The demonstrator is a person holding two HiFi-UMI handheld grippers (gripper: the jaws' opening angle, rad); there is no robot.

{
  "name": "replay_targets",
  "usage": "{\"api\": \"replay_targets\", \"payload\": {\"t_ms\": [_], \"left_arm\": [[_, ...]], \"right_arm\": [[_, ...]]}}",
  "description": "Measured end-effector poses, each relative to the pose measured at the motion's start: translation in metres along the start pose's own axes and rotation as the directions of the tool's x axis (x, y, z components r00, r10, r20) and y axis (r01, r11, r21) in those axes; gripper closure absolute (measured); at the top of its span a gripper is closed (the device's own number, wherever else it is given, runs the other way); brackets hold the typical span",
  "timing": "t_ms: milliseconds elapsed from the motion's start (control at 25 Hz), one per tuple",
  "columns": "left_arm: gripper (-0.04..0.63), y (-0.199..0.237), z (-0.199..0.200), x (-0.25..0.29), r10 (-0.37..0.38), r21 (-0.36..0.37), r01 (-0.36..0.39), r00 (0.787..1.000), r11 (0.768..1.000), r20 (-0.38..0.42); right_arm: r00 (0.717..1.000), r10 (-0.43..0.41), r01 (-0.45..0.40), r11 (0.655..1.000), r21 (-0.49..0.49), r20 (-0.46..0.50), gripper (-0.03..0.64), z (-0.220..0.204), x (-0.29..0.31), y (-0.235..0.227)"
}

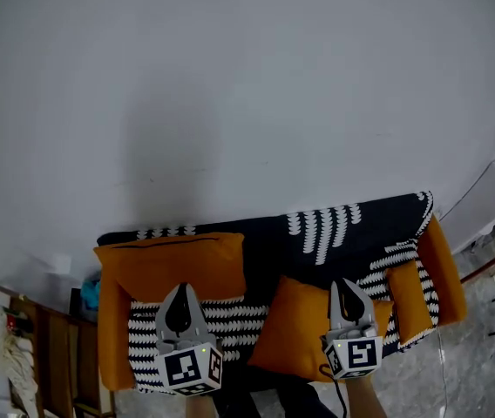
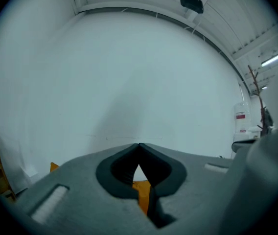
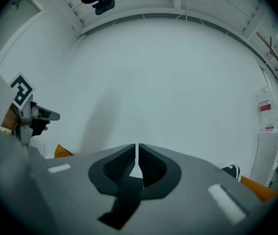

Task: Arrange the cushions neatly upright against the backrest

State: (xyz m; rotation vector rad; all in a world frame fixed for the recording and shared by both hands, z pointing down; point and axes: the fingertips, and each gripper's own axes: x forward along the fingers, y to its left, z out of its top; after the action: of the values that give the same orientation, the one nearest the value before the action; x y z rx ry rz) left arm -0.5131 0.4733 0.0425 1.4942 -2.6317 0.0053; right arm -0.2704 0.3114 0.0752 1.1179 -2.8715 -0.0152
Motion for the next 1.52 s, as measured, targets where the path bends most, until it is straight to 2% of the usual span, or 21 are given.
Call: {"api": "replay_targets", "payload": {"t_ms": [360, 680, 920, 1040, 1200, 1320, 1520], "left_arm": [[0.591, -0.025, 0.003, 0.008, -0.032, 0.011, 0.032, 0.999, 0.999, 0.0], [0.589, -0.097, -0.024, 0.027, -0.114, 0.031, 0.116, 0.992, 0.993, -0.055], [0.478, -0.159, -0.058, 0.046, -0.189, 0.029, 0.195, 0.973, 0.98, -0.129], [0.384, -0.185, -0.077, 0.056, -0.228, 0.02, 0.235, 0.957, 0.972, -0.177], [0.313, -0.212, -0.104, 0.07, -0.278, 0.017, 0.291, 0.928, 0.957, -0.248], [0.273, -0.228, -0.128, 0.078, -0.312, 0.014, 0.333, 0.898, 0.943, -0.309], [0.238, -0.242, -0.18, 0.089, -0.348, 0.007, 0.388, 0.837, 0.922, -0.423]], "right_arm": [[0.998, -0.059, 0.059, 0.998, 0.009, 0.008, 0.586, 0.006, -0.013, -0.033], [0.989, -0.147, 0.147, 0.989, 0.013, -0.023, 0.576, -0.017, -0.046, -0.119], [0.98, -0.166, 0.171, 0.984, 0.044, -0.109, 0.472, -0.054, -0.077, -0.189], [0.974, -0.158, 0.167, 0.985, 0.044, -0.163, 0.408, -0.076, -0.088, -0.216], [0.957, -0.156, 0.173, 0.984, 0.051, -0.244, 0.342, -0.107, -0.103, -0.241], [0.94, -0.16, 0.188, 0.98, 0.065, -0.301, 0.311, -0.135, -0.113, -0.255], [0.899, -0.17, 0.237, 0.964, 0.122, -0.405, 0.285, -0.19, -0.126, -0.268]]}}
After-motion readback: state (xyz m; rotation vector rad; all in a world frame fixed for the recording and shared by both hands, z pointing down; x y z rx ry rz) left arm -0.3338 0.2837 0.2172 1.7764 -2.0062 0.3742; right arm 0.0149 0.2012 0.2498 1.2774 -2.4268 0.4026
